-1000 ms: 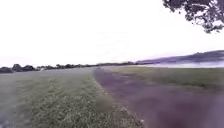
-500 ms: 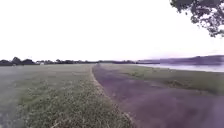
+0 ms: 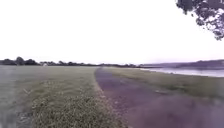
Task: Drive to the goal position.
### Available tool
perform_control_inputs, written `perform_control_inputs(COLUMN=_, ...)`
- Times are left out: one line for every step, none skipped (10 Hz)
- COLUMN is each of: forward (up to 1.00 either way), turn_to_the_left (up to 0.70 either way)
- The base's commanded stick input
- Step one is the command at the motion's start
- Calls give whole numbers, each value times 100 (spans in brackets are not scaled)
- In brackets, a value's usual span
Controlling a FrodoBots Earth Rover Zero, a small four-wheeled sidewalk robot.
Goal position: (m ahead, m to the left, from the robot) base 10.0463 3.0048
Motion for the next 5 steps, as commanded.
perform_control_inputs(forward=50, turn_to_the_left=0)
perform_control_inputs(forward=50, turn_to_the_left=0)
perform_control_inputs(forward=50, turn_to_the_left=0)
perform_control_inputs(forward=50, turn_to_the_left=0)
perform_control_inputs(forward=50, turn_to_the_left=0)
